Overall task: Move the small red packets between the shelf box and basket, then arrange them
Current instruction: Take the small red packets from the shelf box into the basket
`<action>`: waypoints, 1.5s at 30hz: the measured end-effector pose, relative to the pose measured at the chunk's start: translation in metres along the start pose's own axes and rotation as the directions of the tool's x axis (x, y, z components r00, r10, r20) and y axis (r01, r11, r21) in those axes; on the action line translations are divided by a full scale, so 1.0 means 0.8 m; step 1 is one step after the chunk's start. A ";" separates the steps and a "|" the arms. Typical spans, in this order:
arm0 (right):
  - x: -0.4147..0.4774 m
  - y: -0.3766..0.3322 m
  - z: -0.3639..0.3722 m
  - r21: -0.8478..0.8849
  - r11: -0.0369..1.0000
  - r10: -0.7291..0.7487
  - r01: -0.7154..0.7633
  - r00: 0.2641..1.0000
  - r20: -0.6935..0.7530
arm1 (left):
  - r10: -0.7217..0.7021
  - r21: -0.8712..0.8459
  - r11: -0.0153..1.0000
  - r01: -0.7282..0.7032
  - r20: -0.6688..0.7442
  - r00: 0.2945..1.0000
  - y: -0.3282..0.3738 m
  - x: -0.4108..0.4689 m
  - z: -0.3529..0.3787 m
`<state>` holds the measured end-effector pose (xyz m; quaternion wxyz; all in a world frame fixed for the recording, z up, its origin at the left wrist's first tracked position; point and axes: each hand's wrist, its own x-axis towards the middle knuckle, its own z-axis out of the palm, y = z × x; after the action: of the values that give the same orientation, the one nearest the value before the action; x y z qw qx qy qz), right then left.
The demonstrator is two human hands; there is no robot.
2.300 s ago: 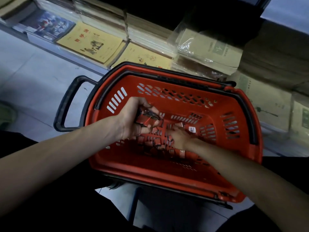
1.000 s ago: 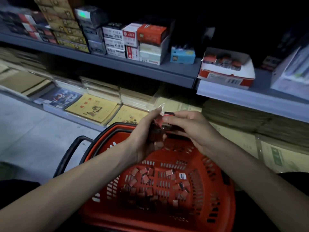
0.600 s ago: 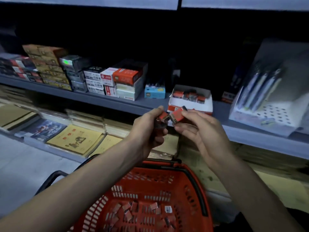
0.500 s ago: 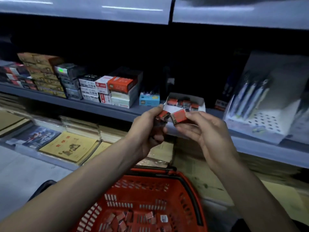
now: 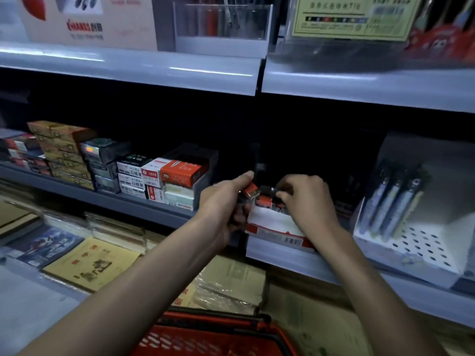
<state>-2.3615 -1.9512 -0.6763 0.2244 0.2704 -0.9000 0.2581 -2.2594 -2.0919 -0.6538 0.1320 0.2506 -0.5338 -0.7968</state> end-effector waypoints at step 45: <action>-0.010 -0.028 -0.066 0.600 0.738 0.216 -0.310 0.950 0.225 | -0.111 0.039 0.994 0.105 0.193 0.975 -0.005 0.024 0.028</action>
<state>-2.3282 -1.9338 -0.6325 0.0185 0.2170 -0.8045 0.5526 -2.2869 -2.0819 -0.6557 0.0321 0.2018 -0.5413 -0.8156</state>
